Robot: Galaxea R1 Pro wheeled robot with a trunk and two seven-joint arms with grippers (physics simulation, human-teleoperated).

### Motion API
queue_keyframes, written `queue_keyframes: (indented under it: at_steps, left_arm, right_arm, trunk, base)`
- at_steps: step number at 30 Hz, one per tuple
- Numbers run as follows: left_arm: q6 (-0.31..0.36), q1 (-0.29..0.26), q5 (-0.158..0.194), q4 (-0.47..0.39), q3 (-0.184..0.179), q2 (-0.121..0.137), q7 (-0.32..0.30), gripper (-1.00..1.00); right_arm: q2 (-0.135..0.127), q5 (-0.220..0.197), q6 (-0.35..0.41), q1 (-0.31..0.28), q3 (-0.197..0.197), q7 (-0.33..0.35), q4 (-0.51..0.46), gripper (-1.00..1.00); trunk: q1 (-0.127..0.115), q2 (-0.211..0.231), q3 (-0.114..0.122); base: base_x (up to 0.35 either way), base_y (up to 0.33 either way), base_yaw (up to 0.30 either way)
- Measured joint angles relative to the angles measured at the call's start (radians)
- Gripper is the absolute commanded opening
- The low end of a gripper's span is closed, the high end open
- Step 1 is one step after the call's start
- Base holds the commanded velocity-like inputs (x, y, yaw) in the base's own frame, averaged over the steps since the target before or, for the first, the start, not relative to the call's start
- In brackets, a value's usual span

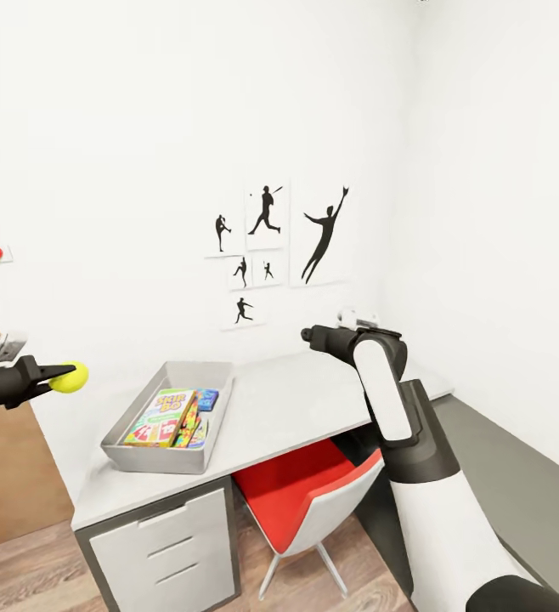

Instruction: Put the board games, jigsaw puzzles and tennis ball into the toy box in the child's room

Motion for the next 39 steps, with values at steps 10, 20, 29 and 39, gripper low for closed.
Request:
queue_keyframes:
  at_steps: [10, 20, 29, 39]
  left_arm:
    - [-0.001, 0.0, -0.091, 0.076, 0.001, 0.001, -0.001, -1.0]
    - [-0.037, -0.029, -0.145, 0.098, -0.007, -0.012, 0.0, -1.0]
    - [-0.041, -0.043, -0.194, 0.081, -0.019, -0.013, -0.001, -1.0]
    - [-0.069, -0.043, -0.256, 0.082, -0.018, -0.014, -0.001, -1.0]
  right_arm:
    - [0.0, -0.002, 0.0, 0.0, 0.015, -0.002, 0.005, 1.0]
    - [0.0, -0.003, -0.002, 0.0, 0.046, -0.002, 0.012, 1.0]
    - [0.0, -0.003, -0.003, -0.001, 0.062, -0.002, 0.018, 1.0]
    - [0.0, -0.003, -0.006, -0.001, 0.062, -0.001, 0.028, 1.0]
  trunk:
    - [0.0, 0.0, 0.007]
    - [0.0, 0.0, 0.015]
    - [0.0, 0.0, 0.022]
    - [0.0, 0.0, 0.03]
  base:
    - [0.007, 0.001, -0.234]
    - [0.04, 0.004, -0.255]
    - [0.003, 0.082, -0.256]
    - [0.071, 0.132, -0.256]
